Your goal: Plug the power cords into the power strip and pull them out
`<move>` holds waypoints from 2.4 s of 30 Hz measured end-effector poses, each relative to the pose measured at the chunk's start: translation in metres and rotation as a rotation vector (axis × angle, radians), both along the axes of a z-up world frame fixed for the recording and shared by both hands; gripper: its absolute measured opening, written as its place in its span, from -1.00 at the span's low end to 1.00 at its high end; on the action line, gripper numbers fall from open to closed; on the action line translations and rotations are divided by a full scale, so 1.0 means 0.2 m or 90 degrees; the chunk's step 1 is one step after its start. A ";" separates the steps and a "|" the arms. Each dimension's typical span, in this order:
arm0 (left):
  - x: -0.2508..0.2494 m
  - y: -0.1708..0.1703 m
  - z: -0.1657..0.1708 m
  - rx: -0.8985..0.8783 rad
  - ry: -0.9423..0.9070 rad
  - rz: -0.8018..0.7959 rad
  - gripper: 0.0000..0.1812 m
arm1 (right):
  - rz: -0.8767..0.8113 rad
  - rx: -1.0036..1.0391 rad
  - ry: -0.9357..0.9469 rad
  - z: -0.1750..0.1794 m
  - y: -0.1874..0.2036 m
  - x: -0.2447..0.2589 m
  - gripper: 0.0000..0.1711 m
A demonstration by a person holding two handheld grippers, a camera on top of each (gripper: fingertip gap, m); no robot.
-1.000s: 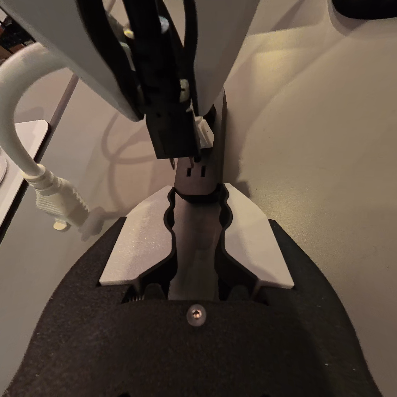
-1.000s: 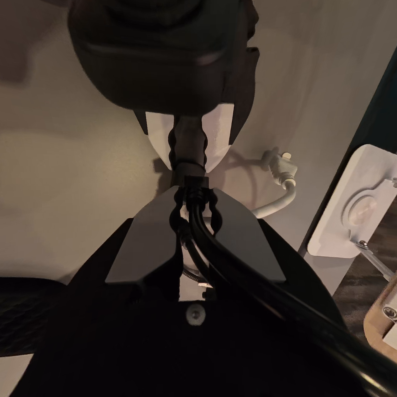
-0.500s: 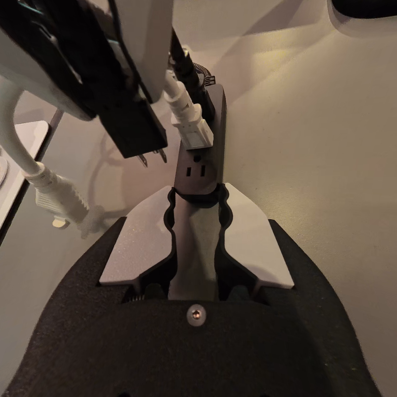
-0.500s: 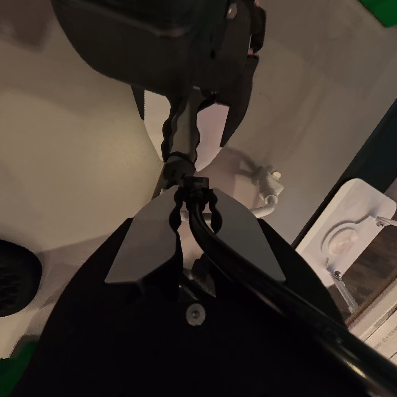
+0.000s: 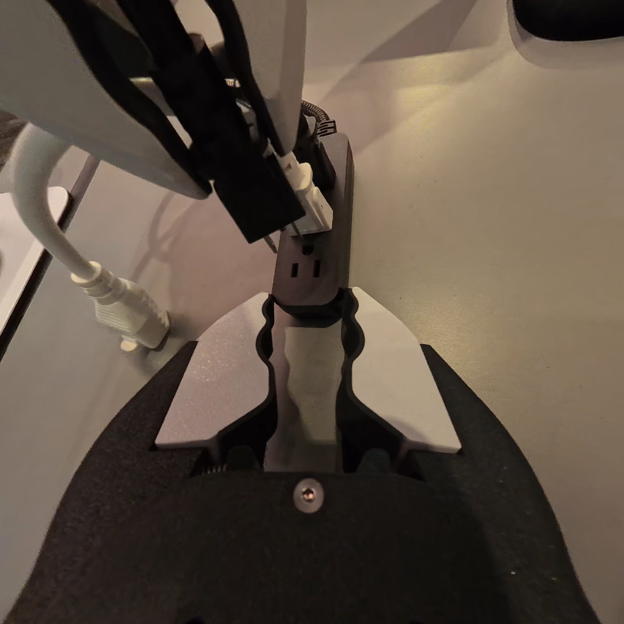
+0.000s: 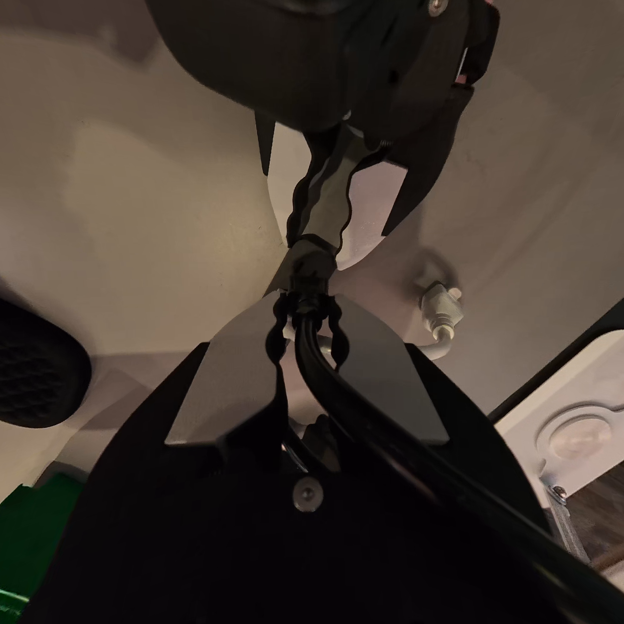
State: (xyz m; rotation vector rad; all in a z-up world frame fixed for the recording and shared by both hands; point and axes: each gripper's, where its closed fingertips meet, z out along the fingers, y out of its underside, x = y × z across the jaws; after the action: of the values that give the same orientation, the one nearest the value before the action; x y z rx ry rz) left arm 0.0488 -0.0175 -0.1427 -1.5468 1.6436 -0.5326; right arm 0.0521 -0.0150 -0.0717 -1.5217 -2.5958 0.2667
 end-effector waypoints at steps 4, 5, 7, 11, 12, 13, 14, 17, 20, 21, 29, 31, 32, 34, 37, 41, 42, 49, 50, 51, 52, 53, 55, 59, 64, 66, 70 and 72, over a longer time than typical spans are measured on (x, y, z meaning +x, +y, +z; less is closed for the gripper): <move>0.00 0.00 0.00 0.002 0.000 0.000 -0.57 | -0.041 -0.009 -0.007 0.00 0.00 -0.01 -0.72; 0.00 0.00 0.00 0.001 0.000 0.000 -0.57 | -0.052 -0.006 -0.006 -0.01 0.00 -0.01 -0.72; 0.00 0.00 0.00 0.001 0.000 0.001 -0.57 | -0.078 0.002 -0.014 -0.01 0.01 -0.01 -0.72; 0.00 0.00 0.00 0.005 0.001 0.001 -0.57 | -0.085 -0.006 -0.014 -0.01 0.00 -0.03 -0.72; 0.00 0.00 0.00 0.006 0.001 0.001 -0.57 | -0.084 -0.004 -0.016 -0.01 0.00 -0.03 -0.72; 0.00 0.00 0.00 0.008 0.001 0.002 -0.57 | -0.080 0.003 -0.019 -0.01 0.00 -0.03 -0.72; 0.00 0.00 0.00 0.010 0.002 0.002 -0.57 | -0.074 0.017 -0.024 -0.02 0.00 -0.02 -0.72; 0.00 0.00 0.00 0.009 0.001 0.002 -0.57 | -0.068 0.055 -0.035 -0.03 0.01 -0.01 -0.72; 0.00 0.00 0.00 0.006 0.001 0.001 -0.57 | -0.080 0.065 -0.020 -0.03 0.02 -0.02 -0.72; 0.00 0.00 0.00 0.004 0.000 0.001 -0.57 | -0.089 0.064 -0.016 -0.03 0.03 -0.02 -0.72; 0.00 0.00 0.00 0.002 -0.001 0.001 -0.57 | -0.117 0.036 0.003 -0.02 0.03 -0.03 -0.72; 0.00 0.00 0.00 -0.008 -0.003 0.000 -0.57 | -0.122 0.030 0.014 -0.01 0.03 -0.03 -0.72; 0.00 0.00 0.00 -0.014 -0.004 0.000 -0.57 | -0.125 0.028 0.020 -0.01 0.03 -0.03 -0.72; -0.01 0.00 0.01 -0.026 -0.010 -0.002 -0.57 | -0.133 0.026 0.034 -0.01 0.03 -0.04 -0.72; -0.01 0.01 0.09 -0.039 -0.079 0.001 -0.59 | -0.146 0.030 0.047 -0.01 0.04 -0.03 -0.71; -0.02 0.06 0.29 -0.049 -0.246 0.042 -0.54 | -0.162 0.038 0.059 -0.02 0.04 -0.02 -0.71; -0.01 0.05 0.31 -0.051 -0.262 0.041 -0.54 | -0.166 0.040 0.063 -0.02 0.04 -0.02 -0.71; 0.09 0.06 0.28 -0.025 -0.238 0.050 -0.71 | -0.185 0.043 0.087 -0.02 0.05 -0.02 -0.72; 0.09 0.06 0.27 -0.024 -0.234 0.049 -0.71 | -0.183 0.045 0.086 -0.02 0.05 -0.02 -0.71; 0.09 0.06 0.27 -0.031 -0.233 0.049 -0.71 | -0.180 0.044 0.087 -0.02 0.04 -0.02 -0.71; 0.09 0.06 0.28 -0.034 -0.235 0.048 -0.71 | -0.180 0.038 0.090 -0.02 0.04 -0.02 -0.71; 0.08 0.06 0.29 -0.032 -0.242 0.048 -0.71 | -0.184 0.031 0.093 -0.01 0.04 -0.02 -0.70; 0.08 0.06 0.30 -0.034 -0.251 0.044 -0.71 | -0.185 0.017 0.097 0.00 0.04 -0.02 -0.71; 0.07 0.07 0.27 -0.029 -0.228 0.047 -0.71 | -0.178 0.013 0.109 0.07 0.05 -0.03 -0.73; 0.07 0.07 0.28 -0.036 -0.234 0.045 -0.71 | -0.180 -0.005 0.112 0.09 0.05 -0.03 -0.76; 0.07 0.07 0.27 -0.040 -0.230 0.045 -0.71 | -0.180 -0.007 0.109 0.08 0.05 -0.03 -0.76; 0.07 0.07 0.27 -0.044 -0.228 0.047 -0.71 | -0.178 -0.011 0.115 0.07 0.04 -0.05 -0.77; 0.07 0.07 0.27 -0.050 -0.228 0.046 -0.71 | -0.169 -0.008 0.116 0.06 0.03 -0.05 -0.77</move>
State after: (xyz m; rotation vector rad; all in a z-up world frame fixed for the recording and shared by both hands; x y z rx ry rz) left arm 0.0618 -0.0042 -0.0892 -1.4613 1.3038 -0.7930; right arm 0.0421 -0.0081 -0.0588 -1.7337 -2.2288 0.3746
